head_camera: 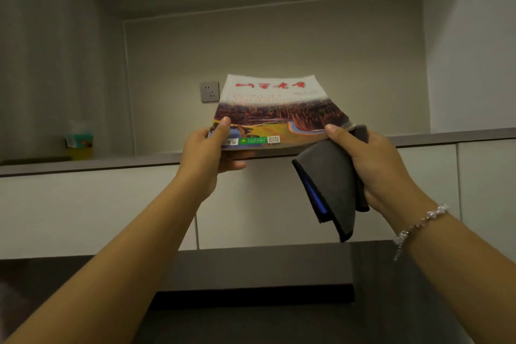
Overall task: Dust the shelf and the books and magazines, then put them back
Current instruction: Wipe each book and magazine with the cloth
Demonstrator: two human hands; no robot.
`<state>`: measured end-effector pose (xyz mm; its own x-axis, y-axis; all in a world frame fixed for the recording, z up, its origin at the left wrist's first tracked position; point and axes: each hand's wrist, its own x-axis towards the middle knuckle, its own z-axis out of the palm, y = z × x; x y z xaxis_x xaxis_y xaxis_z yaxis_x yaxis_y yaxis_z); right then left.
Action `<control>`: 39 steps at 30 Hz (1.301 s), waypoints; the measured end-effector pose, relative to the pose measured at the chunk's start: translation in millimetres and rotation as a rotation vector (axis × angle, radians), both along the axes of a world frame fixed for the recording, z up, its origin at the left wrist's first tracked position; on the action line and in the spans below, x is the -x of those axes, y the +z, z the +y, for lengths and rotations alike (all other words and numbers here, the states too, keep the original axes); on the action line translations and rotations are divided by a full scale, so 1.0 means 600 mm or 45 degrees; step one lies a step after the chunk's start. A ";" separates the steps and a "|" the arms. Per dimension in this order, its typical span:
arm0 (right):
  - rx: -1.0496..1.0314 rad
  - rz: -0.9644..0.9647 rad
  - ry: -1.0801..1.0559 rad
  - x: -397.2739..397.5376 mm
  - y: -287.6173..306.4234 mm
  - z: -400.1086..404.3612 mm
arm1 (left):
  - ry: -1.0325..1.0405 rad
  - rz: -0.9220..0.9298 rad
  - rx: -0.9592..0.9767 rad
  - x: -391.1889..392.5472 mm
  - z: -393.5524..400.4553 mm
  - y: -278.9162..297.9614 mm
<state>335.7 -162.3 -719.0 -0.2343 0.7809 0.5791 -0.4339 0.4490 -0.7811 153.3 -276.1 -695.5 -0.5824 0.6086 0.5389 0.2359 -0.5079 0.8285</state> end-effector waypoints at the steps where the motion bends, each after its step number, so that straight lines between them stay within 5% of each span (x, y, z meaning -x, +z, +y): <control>1: 0.008 0.020 -0.011 0.003 0.002 0.000 | -0.084 -0.024 -0.001 0.002 -0.003 0.004; 9: 0.009 0.064 -0.126 0.021 0.023 -0.007 | -0.336 -0.062 -0.083 0.007 -0.007 0.014; 26: 0.037 -0.163 -0.426 0.082 0.053 0.055 | 0.008 -0.254 0.143 0.011 0.072 0.020; 39: 0.258 -0.448 -0.176 0.109 -0.203 0.012 | 0.045 -0.007 0.490 -0.030 0.041 -0.203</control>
